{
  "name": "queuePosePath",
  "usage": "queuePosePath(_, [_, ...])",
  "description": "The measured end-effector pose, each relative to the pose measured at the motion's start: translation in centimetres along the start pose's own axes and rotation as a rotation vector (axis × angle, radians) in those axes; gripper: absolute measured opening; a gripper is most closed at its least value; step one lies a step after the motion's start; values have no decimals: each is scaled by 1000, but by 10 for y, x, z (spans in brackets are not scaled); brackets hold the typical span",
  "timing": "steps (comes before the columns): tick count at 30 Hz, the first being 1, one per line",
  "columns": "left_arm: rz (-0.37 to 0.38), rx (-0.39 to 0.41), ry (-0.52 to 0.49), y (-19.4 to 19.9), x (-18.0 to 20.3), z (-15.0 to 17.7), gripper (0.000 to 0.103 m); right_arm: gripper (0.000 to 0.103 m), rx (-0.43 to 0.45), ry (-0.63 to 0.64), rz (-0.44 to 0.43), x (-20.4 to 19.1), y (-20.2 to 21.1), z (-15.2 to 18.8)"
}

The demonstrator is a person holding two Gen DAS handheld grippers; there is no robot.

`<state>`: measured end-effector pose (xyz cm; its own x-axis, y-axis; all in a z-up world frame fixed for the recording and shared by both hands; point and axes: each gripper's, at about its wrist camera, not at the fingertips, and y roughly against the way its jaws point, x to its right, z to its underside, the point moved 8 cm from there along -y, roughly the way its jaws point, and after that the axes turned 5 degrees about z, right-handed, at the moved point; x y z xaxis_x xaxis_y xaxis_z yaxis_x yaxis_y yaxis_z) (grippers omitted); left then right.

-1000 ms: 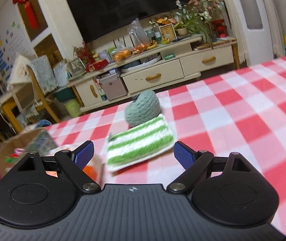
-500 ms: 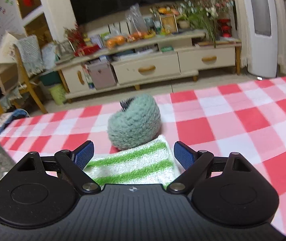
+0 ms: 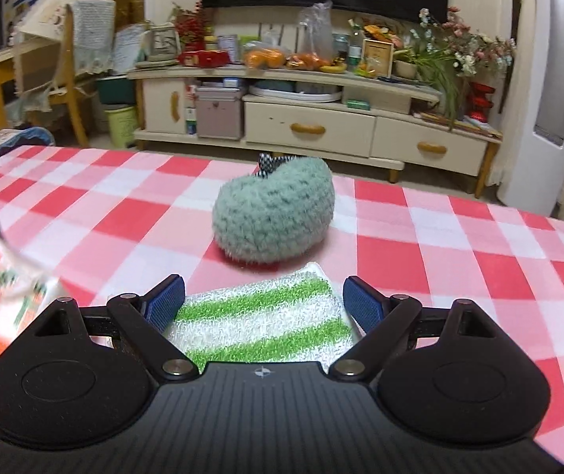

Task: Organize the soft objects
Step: 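Grasp the green-striped white cloth with the right gripper and lift it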

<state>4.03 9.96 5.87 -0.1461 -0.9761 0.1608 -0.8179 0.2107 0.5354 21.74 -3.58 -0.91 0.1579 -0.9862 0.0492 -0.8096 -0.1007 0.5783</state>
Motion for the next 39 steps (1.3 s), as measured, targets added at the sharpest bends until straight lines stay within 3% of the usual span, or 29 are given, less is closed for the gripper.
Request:
queuePosePath(6, [12,3,2,0,8,0,99,103,9,81,-98,24,38,26])
queuePosePath(11, [42,-16,-17,-5,25,7,99,103,16,113,-132,57,67,43])
queuePosePath(13, [53,-24,-38,-7,34,11,99,103,29,45,-118,74,81,42])
queuePosePath(18, [88,-21,-94,-13,57,17,99,103,86,-271,-121,125,124,38])
queuePosePath(24, [190,-44,-179,-26,98,34,99,103,-38,-618,-161,159,140,76])
queuePosePath(31, [284,-67,-213,-55,128,47,99,103,-26,-711,-225,161,140,88])
queuePosePath(39, [308,-71,-257,-92,142,50,99,103,-57,-753,-310,155,124,85])
